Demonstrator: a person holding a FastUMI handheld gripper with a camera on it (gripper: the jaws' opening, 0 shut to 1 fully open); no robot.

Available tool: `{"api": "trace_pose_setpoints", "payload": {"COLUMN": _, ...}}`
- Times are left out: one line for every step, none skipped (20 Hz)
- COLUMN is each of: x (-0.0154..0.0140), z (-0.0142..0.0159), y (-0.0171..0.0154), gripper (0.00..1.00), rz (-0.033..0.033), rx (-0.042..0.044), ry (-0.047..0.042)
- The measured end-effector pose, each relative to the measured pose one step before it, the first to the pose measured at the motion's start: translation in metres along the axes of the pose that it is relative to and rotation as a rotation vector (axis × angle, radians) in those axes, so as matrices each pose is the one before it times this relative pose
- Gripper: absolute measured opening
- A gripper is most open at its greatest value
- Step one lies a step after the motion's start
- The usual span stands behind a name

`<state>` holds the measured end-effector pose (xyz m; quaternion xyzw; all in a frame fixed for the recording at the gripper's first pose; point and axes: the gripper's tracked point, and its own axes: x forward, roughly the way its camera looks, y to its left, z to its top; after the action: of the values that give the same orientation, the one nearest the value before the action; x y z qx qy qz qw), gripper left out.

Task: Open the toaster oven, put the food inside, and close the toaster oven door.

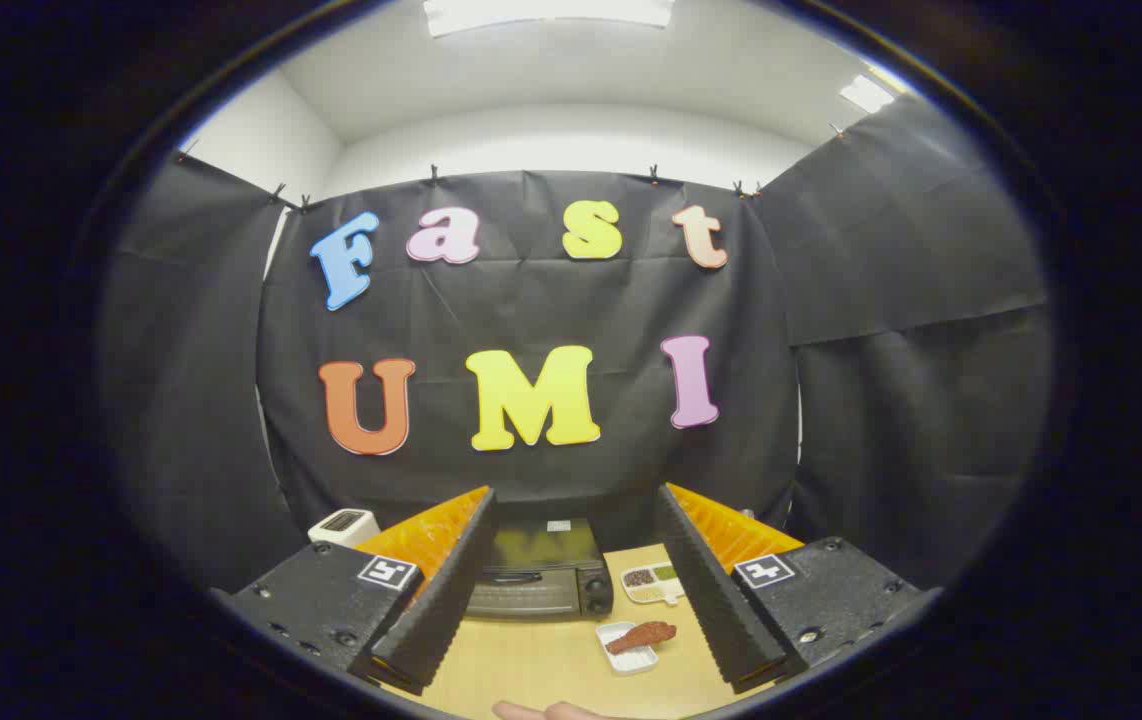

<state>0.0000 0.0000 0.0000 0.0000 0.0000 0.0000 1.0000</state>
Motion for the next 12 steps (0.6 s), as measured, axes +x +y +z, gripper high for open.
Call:
{"api": "trace_pose_setpoints", "payload": {"x": -0.00041, "z": 0.00058, "y": 0.00056, "gripper": 1.0, "rz": 0.0024, "rx": -0.00298, "ry": -0.00406}}
{"api": "trace_pose_setpoints", "payload": {"x": 0.00028, "z": 0.00085, "y": 0.00041, "gripper": 1.0, "rz": -0.0001, "rx": -0.00217, "ry": -0.00134}}
{"api": "trace_pose_setpoints", "payload": {"x": -0.00005, "z": -0.00121, "y": 0.00059, "gripper": 1.0, "rz": 0.00199, "rx": 0.00063, "ry": -0.0027}}
{"api": "trace_pose_setpoints", "payload": {"x": 0.00015, "z": 0.00084, "y": 0.0021, "gripper": 1.0, "rz": 0.00339, "rx": 0.00171, "ry": -0.00601}}
{"api": "trace_pose_setpoints", "payload": {"x": 0.00077, "z": 0.00007, "y": 0.00045, "gripper": 1.0, "rz": -0.00049, "rx": -0.00171, "ry": -0.00385}}
{"api": "trace_pose_setpoints", "payload": {"x": 0.00076, "z": 0.00058, "y": -0.00051, "gripper": 1.0, "rz": -0.00363, "rx": -0.00426, "ry": -0.00722}}
{"api": "trace_pose_setpoints", "payload": {"x": 0.00222, "z": -0.00179, "y": 0.00052, "gripper": 1.0, "rz": -0.00409, "rx": -0.00625, "ry": -0.0022}}
{"api": "trace_pose_setpoints", "payload": {"x": 0.00092, "z": -0.0005, "y": 0.00038, "gripper": 1.0, "rz": -0.00386, "rx": -0.0051, "ry": -0.00453}}
{"api": "trace_pose_setpoints", "payload": {"x": 0.00197, "z": -0.00118, "y": 0.00084, "gripper": 1.0, "rz": -0.00208, "rx": -0.00266, "ry": -0.00184}}
{"api": "trace_pose_setpoints", "payload": {"x": 0.00116, "z": -0.00096, "y": -0.00016, "gripper": 1.0, "rz": -0.00263, "rx": -0.00001, "ry": -0.00027}}
{"api": "trace_pose_setpoints", "payload": {"x": 0.0012, "z": -0.00161, "y": -0.0002, "gripper": 1.0, "rz": -0.00443, "rx": 0.00018, "ry": 0.00044}}
{"api": "trace_pose_setpoints", "payload": {"x": 0.00257, "z": 0.0004, "y": 0.00038, "gripper": 1.0, "rz": -0.00015, "rx": -0.00014, "ry": -0.00124}}
